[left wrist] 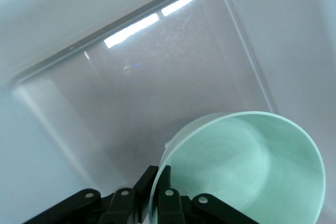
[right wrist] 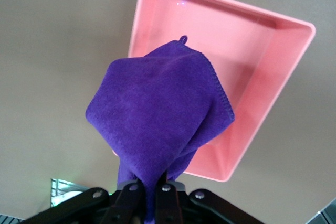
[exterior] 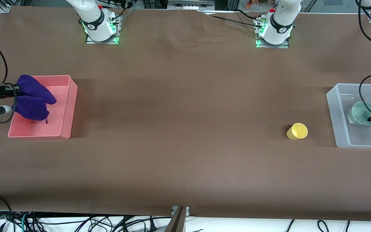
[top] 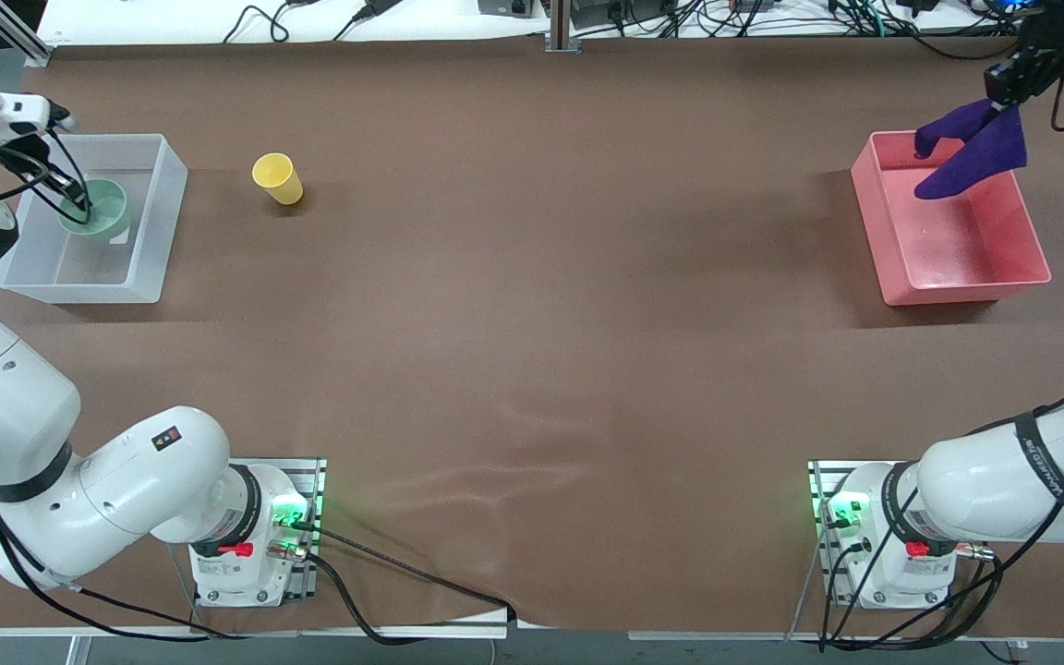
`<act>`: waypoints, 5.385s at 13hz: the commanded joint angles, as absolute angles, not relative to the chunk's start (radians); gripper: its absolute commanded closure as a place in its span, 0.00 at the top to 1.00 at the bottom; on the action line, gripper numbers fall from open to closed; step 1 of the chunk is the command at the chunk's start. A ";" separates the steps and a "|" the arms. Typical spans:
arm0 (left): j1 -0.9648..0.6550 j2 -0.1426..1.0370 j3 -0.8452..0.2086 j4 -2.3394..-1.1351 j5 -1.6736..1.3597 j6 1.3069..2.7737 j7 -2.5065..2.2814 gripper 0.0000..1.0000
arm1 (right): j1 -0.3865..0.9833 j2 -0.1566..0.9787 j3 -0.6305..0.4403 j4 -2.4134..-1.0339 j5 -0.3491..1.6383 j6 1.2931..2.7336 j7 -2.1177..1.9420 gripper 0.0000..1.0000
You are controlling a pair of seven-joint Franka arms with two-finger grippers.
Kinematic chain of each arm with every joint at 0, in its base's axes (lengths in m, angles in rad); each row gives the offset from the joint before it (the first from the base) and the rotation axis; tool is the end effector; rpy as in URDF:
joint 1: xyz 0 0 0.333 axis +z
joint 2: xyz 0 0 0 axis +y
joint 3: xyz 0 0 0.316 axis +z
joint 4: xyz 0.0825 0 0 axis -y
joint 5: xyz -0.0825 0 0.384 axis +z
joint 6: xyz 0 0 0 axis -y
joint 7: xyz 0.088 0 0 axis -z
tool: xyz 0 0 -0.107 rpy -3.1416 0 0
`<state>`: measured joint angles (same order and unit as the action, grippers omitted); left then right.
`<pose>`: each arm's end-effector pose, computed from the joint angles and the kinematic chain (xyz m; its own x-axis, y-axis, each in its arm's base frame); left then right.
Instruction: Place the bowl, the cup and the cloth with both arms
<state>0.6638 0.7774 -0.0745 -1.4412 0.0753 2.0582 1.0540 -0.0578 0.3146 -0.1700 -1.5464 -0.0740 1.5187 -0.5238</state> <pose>0.5800 0.4034 0.2158 0.8774 -0.4722 -0.0846 -0.4597 -0.8781 0.1329 0.5991 -0.1359 0.4500 0.8913 0.2907 -0.3480 0.2887 -0.9556 -0.0589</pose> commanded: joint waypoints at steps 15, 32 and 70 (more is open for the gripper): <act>0.244 0.555 -0.106 -1.417 0.066 1.739 0.635 1.00 | -0.072 0.443 -0.187 -1.862 -0.063 1.957 -0.525 0.00; 0.216 0.496 -0.112 -1.677 0.075 2.029 0.551 0.00 | -0.063 0.203 0.046 -1.315 -0.058 1.298 -0.267 1.00; 0.121 0.203 -0.200 -1.536 0.058 1.542 -0.050 1.00 | -0.049 0.161 0.048 -1.281 -0.075 1.281 -0.161 1.00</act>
<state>0.2656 0.3042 -0.3381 -1.4874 0.0920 1.5480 0.0250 -0.0477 0.1619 0.0408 -1.2921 -0.0686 1.2830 -0.1688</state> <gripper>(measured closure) 0.000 0.000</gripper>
